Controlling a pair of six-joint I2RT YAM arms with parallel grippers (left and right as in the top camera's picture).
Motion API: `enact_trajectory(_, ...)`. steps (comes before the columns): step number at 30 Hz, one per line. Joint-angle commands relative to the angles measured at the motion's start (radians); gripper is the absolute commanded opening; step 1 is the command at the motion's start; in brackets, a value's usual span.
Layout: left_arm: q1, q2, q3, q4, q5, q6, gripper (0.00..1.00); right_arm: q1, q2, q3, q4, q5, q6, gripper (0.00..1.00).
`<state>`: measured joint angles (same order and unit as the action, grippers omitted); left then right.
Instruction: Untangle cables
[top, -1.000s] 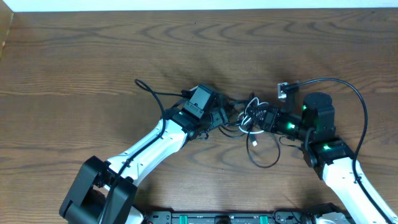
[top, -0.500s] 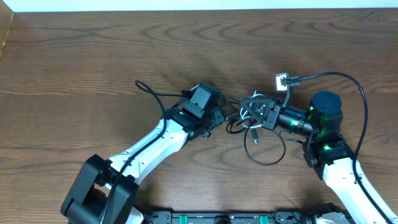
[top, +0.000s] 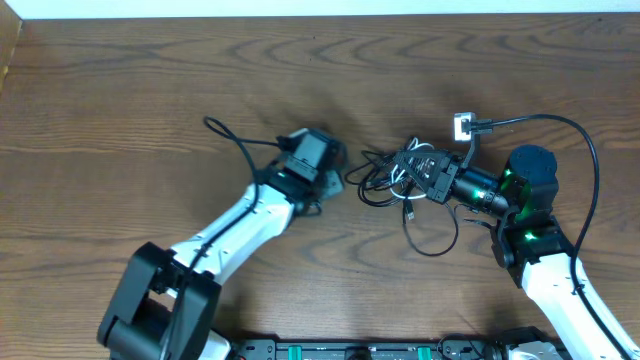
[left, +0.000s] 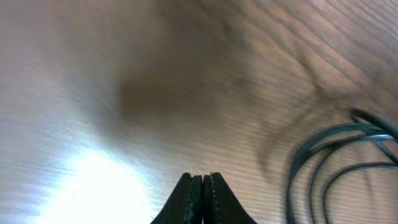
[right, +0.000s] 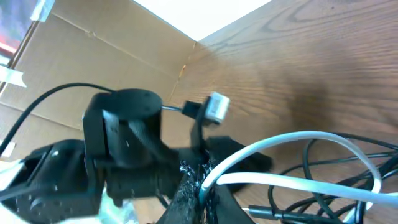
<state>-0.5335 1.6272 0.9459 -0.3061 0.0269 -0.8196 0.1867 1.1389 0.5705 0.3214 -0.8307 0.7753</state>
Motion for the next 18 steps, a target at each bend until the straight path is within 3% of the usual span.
enact_trajectory(1,0.096,-0.080,-0.005,-0.032,0.017,0.132,0.08,-0.004,-0.011,0.010,-0.014,0.047,-0.034,0.01)
enact_trajectory(2,0.129,-0.102,-0.005,-0.038,0.071,0.132,0.17,-0.003,-0.011,0.010,-0.031,0.069,-0.040,0.01)
enact_trajectory(4,0.185,-0.134,-0.005,-0.026,0.233,0.130,0.44,-0.004,-0.007,0.010,-0.063,0.107,-0.041,0.01)
enact_trajectory(5,0.220,-0.149,-0.005,0.003,0.403,0.126,0.65,-0.003,-0.005,0.010,-0.076,0.122,-0.041,0.01)
enact_trajectory(7,0.240,-0.151,-0.005,0.046,0.571,0.084,0.98,-0.002,-0.003,0.010,-0.075,0.121,-0.041,0.01)
enact_trajectory(11,0.230,-0.137,-0.008,0.056,0.697,-0.180,0.99,-0.002,-0.003,0.010,-0.074,0.121,-0.068,0.01)
enact_trajectory(18,0.134,-0.127,-0.009,0.014,0.692,-0.527,0.99,-0.002,-0.003,0.010,-0.075,0.121,-0.074,0.01)
